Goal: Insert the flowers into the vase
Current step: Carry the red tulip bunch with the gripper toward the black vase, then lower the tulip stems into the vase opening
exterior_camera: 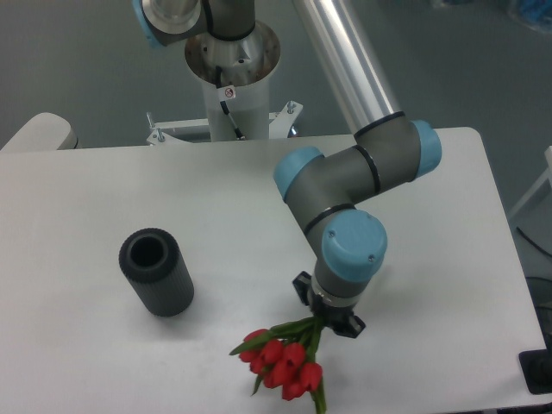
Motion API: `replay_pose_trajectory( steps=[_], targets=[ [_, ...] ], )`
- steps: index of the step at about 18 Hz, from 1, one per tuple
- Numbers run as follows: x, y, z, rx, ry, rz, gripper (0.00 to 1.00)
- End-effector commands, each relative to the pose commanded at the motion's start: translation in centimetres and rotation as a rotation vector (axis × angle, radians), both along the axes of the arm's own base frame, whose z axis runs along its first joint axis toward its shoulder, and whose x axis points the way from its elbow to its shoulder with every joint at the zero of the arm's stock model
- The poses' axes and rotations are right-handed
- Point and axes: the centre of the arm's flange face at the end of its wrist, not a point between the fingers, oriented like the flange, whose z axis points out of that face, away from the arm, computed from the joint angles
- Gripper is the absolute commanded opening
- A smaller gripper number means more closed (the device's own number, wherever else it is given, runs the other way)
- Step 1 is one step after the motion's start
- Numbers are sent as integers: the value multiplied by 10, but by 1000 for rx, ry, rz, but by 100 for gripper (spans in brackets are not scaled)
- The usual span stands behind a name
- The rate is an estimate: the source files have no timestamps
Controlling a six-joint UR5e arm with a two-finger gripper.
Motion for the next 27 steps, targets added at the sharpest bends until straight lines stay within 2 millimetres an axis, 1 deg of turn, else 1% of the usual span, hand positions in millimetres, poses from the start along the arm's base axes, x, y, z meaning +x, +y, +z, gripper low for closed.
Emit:
replay_pose_trajectory(
  steps=[3, 6, 8, 10, 12, 14, 16, 17, 19, 21, 23, 26, 27],
  targets=[
    [12, 3, 22, 85, -43, -2, 0],
    [24, 8, 50, 195, -111, 32, 0],
    [34, 14, 73, 312, -188, 28, 0],
    [45, 19, 93, 437, -309, 52, 0],
    [50, 22, 108, 521, -382, 67, 0],
    [55, 22, 123, 574, -401, 55, 0],
    [61, 23, 136, 633, -450, 43, 0],
    [65, 23, 145, 671, -480, 34, 0],
    [70, 24, 155, 711, -524, 33, 0],
    [76, 24, 168, 754, -528, 10, 0],
    [81, 23, 174, 786, -554, -1, 0],
    [99, 10, 185, 833, -579, -23, 0],
    [103, 7, 184, 839, -587, -24, 0]
  ],
)
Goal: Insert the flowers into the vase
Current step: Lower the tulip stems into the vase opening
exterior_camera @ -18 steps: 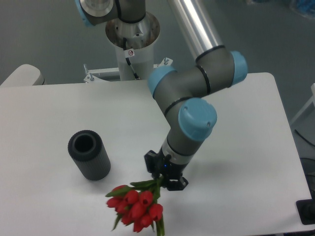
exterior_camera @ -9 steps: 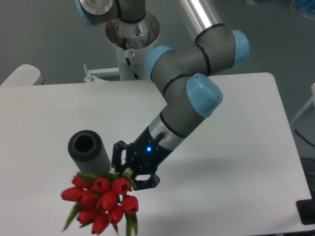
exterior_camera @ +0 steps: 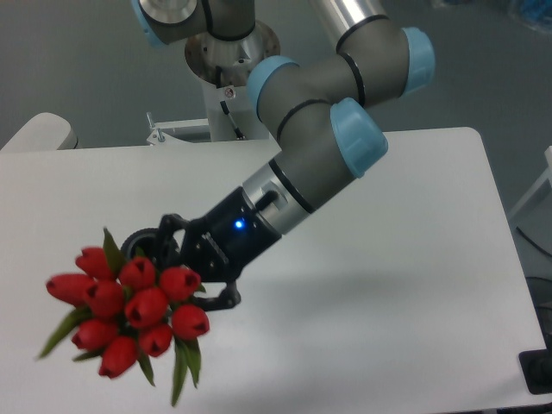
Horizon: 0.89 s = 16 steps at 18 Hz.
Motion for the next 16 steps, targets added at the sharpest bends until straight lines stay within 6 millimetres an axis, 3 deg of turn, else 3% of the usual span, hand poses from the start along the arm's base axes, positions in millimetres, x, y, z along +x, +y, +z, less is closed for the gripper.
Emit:
replay_pose_trajectory(
  steps=[4, 11, 16],
  targets=[
    [9, -2, -6, 36, -18, -19, 0],
    [27, -21, -40, 114, -34, -36, 0],
    [31, -29, -43, 118, -28, -34, 0]
  ],
)
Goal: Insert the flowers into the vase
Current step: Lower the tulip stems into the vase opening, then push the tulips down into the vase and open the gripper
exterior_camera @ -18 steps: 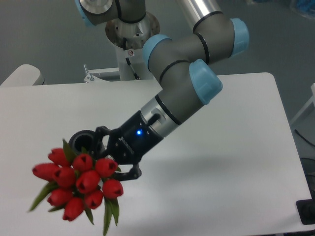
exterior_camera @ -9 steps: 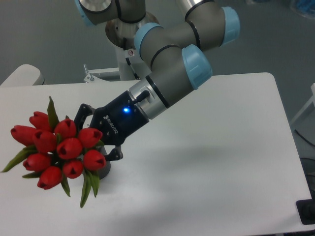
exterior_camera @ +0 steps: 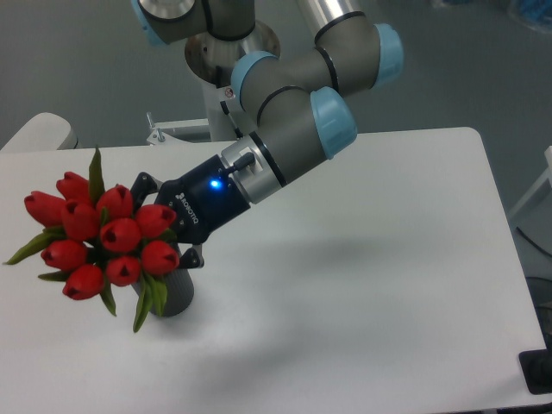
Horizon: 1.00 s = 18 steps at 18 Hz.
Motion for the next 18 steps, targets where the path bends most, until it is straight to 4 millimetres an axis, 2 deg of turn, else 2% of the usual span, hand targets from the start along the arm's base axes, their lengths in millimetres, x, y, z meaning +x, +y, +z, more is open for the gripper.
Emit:
replay_pose_trajectory(
  steps=[10, 14, 18],
  targets=[
    [5, -19, -15, 21, 33, 0, 0],
    [8, -23, -31, 28, 49, -11, 0],
    [19, -28, -56, 43, 71, -38, 4]
  ],
)
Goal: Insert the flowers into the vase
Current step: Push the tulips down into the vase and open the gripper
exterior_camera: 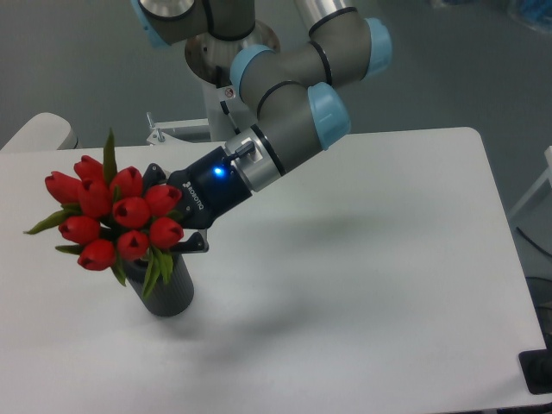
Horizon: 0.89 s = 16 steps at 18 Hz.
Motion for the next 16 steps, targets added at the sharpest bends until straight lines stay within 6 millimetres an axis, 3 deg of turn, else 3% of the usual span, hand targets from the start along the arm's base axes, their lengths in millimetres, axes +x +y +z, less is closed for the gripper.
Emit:
replay_pose_trajectory(
  steps=[5, 10, 16],
  targets=[
    [7, -1, -11, -10, -12, -8, 10],
    [20, -13, -50, 24, 39, -46, 13],
    [17, -12, -63, 26, 57, -55, 21]
  ],
)
